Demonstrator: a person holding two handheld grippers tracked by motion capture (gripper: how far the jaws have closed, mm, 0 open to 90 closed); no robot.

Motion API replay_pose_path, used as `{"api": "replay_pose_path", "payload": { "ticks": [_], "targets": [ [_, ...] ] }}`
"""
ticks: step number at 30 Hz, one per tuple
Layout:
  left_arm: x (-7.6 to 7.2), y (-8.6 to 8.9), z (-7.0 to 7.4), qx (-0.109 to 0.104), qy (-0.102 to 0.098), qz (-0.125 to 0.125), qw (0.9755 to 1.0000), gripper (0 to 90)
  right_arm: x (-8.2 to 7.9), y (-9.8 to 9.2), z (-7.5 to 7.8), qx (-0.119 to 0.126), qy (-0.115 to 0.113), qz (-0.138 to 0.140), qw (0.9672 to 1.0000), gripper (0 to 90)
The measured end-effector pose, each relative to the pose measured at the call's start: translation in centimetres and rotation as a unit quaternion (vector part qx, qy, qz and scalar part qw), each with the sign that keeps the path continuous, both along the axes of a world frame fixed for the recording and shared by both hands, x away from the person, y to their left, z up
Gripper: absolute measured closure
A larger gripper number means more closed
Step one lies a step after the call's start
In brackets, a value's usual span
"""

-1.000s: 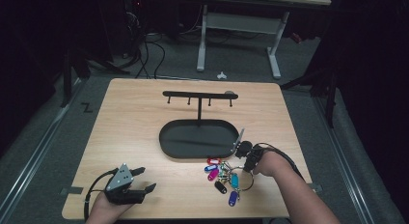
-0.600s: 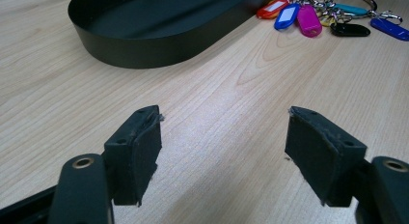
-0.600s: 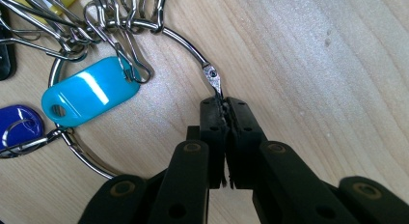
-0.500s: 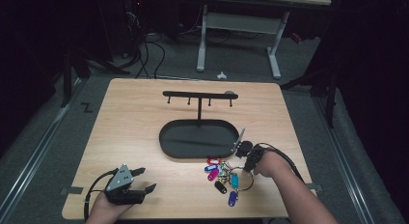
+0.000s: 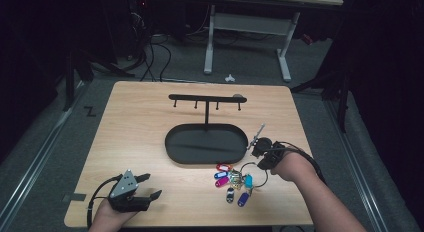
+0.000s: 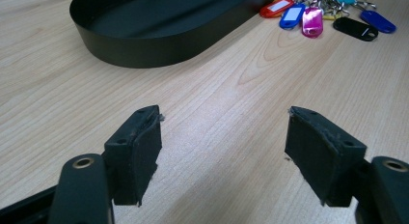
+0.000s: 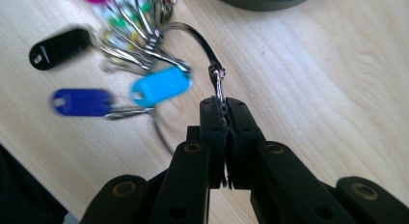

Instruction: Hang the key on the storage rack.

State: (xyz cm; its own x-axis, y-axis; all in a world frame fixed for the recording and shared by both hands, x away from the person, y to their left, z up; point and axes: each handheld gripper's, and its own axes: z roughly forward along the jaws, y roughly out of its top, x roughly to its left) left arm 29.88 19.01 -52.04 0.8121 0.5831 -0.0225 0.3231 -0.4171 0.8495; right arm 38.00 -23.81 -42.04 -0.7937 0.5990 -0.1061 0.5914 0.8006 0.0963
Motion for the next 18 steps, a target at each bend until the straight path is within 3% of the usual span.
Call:
{"api": "replay_pose_path", "payload": {
  "ticks": [10, 18],
  "targets": [
    [0.0, 0.1, 0.0, -0.002, 0.001, 0.001, 1.0000, 29.0, -1.4, 0.1, 4.4, 0.003, -0.043, 0.008, 0.9990, 87.8],
    [0.0, 0.0, 0.0, -0.002, 0.001, -0.001, 1.0000, 29.0, -1.5, 0.3, 7.4, -0.003, -0.070, 0.012, 0.9975, 87.8]
  ]
}}
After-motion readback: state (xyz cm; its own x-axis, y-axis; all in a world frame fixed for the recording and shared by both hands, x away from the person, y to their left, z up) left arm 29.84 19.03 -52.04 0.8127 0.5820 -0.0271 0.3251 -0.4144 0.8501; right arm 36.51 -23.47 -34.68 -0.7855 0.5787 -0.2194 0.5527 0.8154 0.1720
